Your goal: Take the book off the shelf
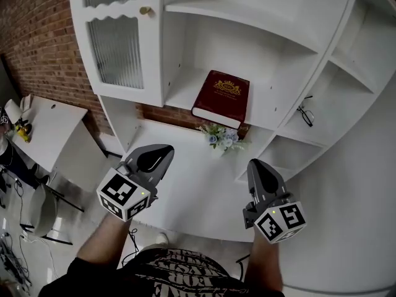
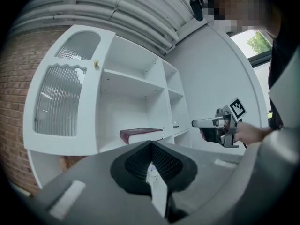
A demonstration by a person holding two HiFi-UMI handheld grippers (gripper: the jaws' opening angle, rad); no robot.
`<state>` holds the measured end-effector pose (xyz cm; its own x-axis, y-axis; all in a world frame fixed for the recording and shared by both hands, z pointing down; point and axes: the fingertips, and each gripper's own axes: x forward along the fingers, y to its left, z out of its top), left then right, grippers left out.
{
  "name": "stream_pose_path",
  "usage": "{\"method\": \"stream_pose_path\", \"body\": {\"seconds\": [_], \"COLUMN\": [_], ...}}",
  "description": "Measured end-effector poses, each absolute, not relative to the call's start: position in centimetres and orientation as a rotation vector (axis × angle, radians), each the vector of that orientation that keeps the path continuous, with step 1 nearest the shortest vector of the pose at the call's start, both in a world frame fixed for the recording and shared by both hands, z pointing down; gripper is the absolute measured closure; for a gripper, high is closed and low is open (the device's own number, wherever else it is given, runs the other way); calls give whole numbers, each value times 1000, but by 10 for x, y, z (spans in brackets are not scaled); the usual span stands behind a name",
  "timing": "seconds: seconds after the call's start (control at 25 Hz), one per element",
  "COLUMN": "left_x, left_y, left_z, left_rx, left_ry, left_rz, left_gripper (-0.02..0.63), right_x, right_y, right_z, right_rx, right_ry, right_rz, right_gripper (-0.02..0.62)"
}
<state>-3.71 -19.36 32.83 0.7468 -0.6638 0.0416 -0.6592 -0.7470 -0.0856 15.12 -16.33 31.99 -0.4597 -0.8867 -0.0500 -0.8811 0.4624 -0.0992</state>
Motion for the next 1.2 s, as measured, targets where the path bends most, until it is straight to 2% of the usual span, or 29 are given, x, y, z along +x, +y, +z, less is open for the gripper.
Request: {"method": "stream_pose_path", "body": {"seconds": [0.72,1.2], "left_x": [-61,-41], "left_y": [-263,-289], "left_z": [330,328], "left_rx": [-2952,-2970], "left_ry": [834,821], "left_rz": [-58,18], "left_gripper": [604,604], "right_x": [105,127], "right_y": [-207,-223], "right_z": [308,306], "right_rx": [-1790,-1841], "right_ry": [2509,2475], "right_rz": [-35,-48], "right_gripper": [571,571]}}
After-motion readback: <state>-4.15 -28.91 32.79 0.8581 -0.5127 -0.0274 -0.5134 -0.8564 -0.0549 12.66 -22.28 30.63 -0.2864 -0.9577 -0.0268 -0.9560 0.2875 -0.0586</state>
